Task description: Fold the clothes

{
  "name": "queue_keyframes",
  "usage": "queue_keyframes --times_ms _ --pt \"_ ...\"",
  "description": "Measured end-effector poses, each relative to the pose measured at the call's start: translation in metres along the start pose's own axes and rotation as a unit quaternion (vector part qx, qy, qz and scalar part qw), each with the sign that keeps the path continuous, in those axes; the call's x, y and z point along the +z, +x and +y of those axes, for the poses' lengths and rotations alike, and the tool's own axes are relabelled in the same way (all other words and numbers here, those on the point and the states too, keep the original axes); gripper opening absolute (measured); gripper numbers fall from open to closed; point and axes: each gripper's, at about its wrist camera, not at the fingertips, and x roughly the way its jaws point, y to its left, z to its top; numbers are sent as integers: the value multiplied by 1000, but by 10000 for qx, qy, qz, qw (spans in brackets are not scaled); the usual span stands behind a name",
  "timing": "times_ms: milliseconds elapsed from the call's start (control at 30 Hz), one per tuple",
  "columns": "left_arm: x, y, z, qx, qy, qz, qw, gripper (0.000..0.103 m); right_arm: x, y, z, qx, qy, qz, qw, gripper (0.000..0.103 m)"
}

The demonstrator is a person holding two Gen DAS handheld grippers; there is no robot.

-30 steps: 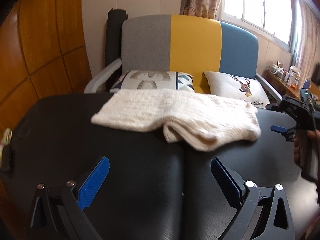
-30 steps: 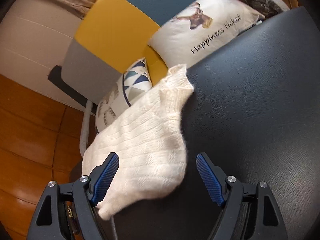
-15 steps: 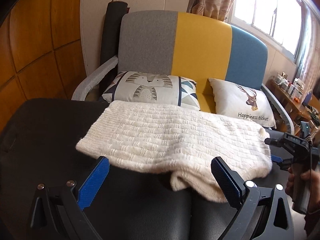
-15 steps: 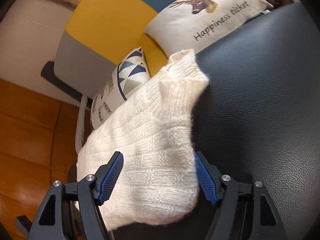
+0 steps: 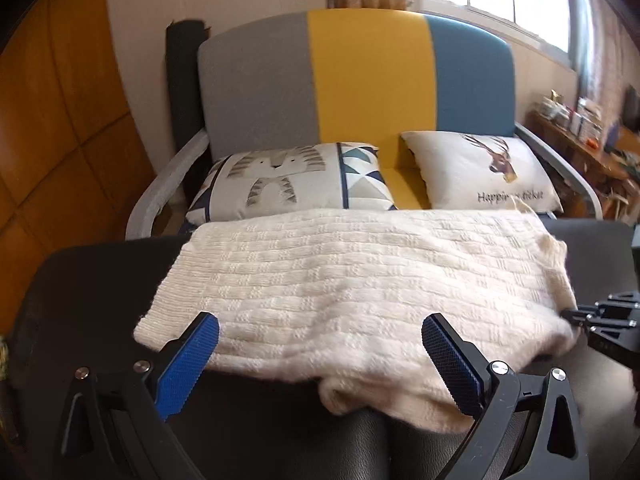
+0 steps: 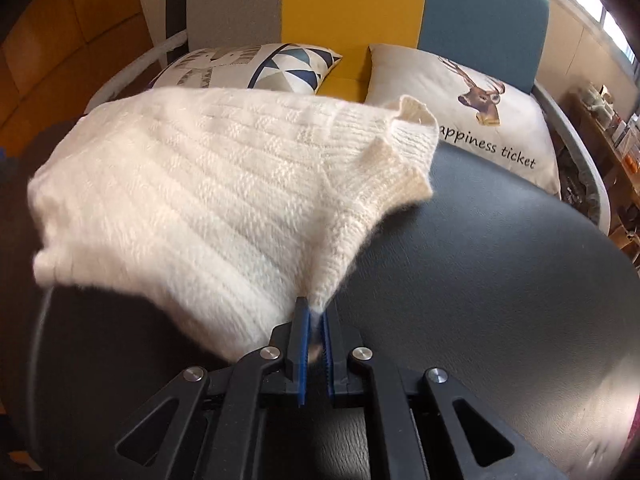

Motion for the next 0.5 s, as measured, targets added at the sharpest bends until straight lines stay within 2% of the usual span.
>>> queue_keyframes --times_ms 100,133,200,233,267,300,333,367,400,467,500 --pt "-1 5 -16 189 455 -28 9988 103 -15 0 -10 12 80 172 9998 4" --pt "0 10 -24 146 585 32 9982 103 -16 1 -14 104 182 151 9997 4" --pt "1 21 -38 51 843 159 9963 103 -22 -11 -35 832 962 -98 9918 6" --pt "2 28 -43 -86 845 315 9959 103 -25 -18 -47 1275 1430 -236 9812 12" --pt "4 36 -48 -228 839 477 9951 103 -29 -21 -59 1692 1882 -337 9669 38" --pt "4 42 -52 -299 870 616 9939 103 -32 -19 -70 2080 2317 -394 9495 42" --pt "3 50 -55 -352 909 768 9923 103 -35 -18 -81 2459 2742 -450 9286 42" --pt "1 52 -60 -408 922 839 9914 103 -35 -15 -87 2698 2990 -477 9141 47" --pt "-3 54 -65 -488 1012 913 9895 103 -33 -10 -87 2777 3037 -473 9102 54" --pt "-10 57 -74 -651 1201 1062 9849 103 -28 1 -87 2863 3125 -438 9047 56" --pt "-14 57 -78 -639 1320 1055 9835 103 -23 9 -85 2782 3161 -379 9062 57"
